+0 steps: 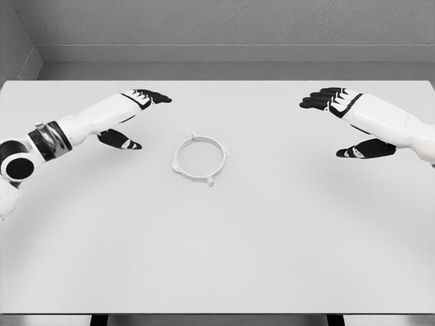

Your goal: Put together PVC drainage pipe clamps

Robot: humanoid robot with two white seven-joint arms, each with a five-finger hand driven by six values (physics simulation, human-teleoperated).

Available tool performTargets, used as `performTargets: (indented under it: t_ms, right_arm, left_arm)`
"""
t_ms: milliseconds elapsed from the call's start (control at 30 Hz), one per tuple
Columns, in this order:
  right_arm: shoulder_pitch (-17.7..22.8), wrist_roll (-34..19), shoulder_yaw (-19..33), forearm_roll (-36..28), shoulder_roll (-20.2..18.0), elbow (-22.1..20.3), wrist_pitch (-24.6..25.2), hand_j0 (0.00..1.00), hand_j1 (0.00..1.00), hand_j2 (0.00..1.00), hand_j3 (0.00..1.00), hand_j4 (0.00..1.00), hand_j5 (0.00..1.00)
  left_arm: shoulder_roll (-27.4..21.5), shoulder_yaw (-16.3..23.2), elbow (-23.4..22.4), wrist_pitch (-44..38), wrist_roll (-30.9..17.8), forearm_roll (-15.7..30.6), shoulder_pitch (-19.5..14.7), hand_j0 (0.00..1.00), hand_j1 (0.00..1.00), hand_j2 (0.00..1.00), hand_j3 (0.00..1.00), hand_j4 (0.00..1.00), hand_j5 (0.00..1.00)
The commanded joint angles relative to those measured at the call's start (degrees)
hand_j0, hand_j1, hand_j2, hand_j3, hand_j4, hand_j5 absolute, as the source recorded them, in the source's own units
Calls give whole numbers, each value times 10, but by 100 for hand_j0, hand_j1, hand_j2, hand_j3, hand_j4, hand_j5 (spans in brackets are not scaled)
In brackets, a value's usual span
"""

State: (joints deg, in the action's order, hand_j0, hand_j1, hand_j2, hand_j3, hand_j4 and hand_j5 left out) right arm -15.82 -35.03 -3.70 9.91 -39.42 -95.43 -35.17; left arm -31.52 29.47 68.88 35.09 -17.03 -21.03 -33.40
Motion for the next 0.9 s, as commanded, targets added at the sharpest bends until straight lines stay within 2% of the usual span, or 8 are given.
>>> performTargets:
  t_ms: [0,367,433,867]
  right_arm:
    - [0,0,0,-4,0,0,2,100,100,100,100,100,100]
    - [0,0,0,-4,0,1,2,100,100,100,100,100,100]
    - [0,0,0,-4,-1,1,2,100,100,100,100,100,100]
    - [0,0,0,-4,-1,0,2,100,100,100,100,100,100]
  left_arm:
    - [29,10,-7,-1,-1,3,-1,100,100,100,100,100,100]
    - [55,22,-31,-1,-4,3,-11,100,100,100,100,100,100]
    - [66,23,-52,-1,-4,2,-12,100,100,100,100,100,100]
    - [72,23,-66,-1,-4,-1,-17,100,100,100,100,100,100]
